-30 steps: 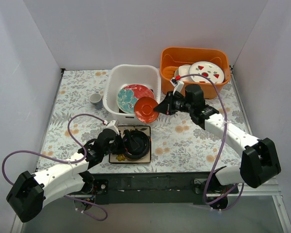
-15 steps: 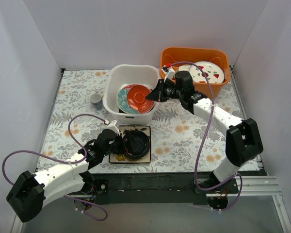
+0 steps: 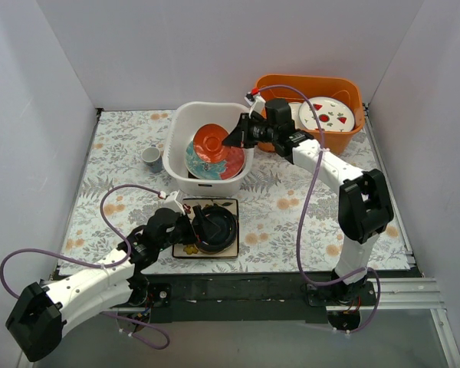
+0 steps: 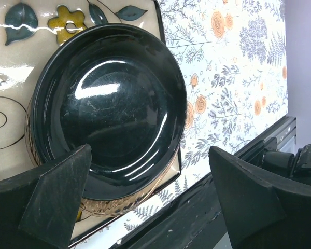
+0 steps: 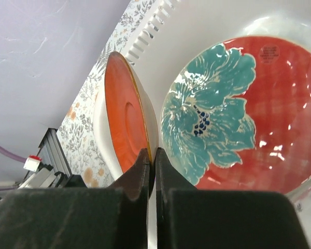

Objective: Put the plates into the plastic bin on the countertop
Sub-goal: Place the plate in the plastic bin.

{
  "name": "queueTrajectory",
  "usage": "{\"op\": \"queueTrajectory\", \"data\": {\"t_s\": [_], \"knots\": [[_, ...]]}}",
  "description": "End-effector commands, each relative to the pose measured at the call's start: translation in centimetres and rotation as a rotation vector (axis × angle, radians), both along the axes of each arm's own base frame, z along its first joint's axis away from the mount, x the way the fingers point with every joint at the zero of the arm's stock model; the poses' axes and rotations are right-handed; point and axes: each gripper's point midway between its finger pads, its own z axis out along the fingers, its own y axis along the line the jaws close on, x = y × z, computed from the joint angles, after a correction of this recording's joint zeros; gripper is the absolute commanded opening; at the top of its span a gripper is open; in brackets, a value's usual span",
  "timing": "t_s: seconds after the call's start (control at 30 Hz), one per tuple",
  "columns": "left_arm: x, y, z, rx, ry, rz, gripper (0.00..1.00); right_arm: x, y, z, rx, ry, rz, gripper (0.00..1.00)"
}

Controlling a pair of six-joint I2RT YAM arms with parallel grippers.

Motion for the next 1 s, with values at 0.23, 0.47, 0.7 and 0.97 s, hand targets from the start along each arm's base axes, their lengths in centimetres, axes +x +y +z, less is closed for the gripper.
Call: {"op": "queueTrajectory", "data": {"t_s": [0.23, 0.47, 0.7, 0.97], "knots": [[0.1, 0.1, 1.1, -0.021, -0.006, 0.026, 0.96, 3.9, 2.3, 0.8, 0.024, -0.061, 0.034, 0.01], [0.5, 0.6, 0.8, -0.003, -0.004, 0.062, 0.97, 5.5, 3.1, -1.6, -0.004, -0.014, 0.03, 0.01], [0.5, 0.2, 1.0, -0.019, -0.01, 0.049, 0.97, 6.3, 3.0, -4.9, -0.078, 0.038, 0.006, 0.01], [1.2, -1.2, 3.1, -0.026, -0.061, -0.012, 0.97, 6.6, 2.7, -6.4, -0.12, 0.064, -0.002, 0.11]]}}
